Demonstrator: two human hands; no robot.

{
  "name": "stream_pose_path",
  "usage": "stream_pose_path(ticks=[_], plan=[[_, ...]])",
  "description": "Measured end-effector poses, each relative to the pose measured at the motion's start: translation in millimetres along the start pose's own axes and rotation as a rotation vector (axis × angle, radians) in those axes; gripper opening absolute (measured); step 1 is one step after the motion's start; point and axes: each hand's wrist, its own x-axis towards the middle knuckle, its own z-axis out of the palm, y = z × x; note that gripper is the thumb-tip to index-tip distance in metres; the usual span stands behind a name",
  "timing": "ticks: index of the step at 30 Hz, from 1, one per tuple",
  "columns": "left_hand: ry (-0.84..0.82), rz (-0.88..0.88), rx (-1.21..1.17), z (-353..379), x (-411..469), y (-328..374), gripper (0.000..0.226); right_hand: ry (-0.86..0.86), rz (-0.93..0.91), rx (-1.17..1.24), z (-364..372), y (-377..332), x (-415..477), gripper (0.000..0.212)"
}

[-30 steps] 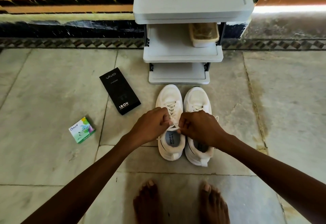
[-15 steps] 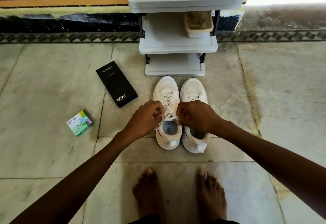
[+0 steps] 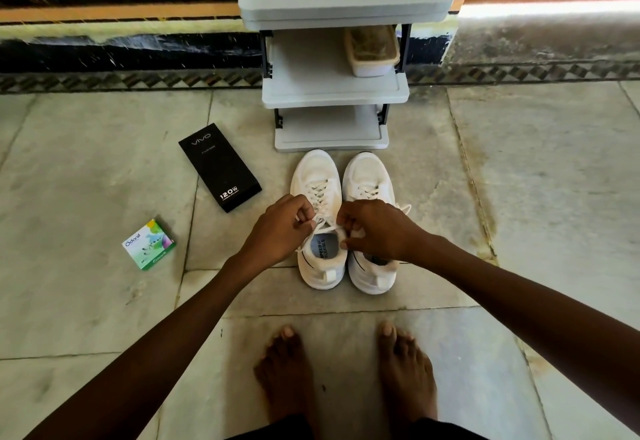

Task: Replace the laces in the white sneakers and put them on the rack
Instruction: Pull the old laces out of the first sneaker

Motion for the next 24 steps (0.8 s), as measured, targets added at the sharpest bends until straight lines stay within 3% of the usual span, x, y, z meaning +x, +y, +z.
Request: stream_pose_path(ticks=[13,18,21,24], plan=[[0.059,-0.020,0.068,8,0,6,0.011,0.037,-0.024,0.004,6,2,-9,0.041],[0.064,-0.108,-0.197,7,-1,5,0.008,0.107,0.040,-0.053,9,-8,-4,0.035],[0.111,-0.174,-0.418,7,-4,6,0.019,0.199,0.055,-0.089,16,-15,4,0.034],[0.091,-0.150,-0.381,9,-5,9,0.015,0.264,0.071,-0.118,22,-20,11,0.033]])
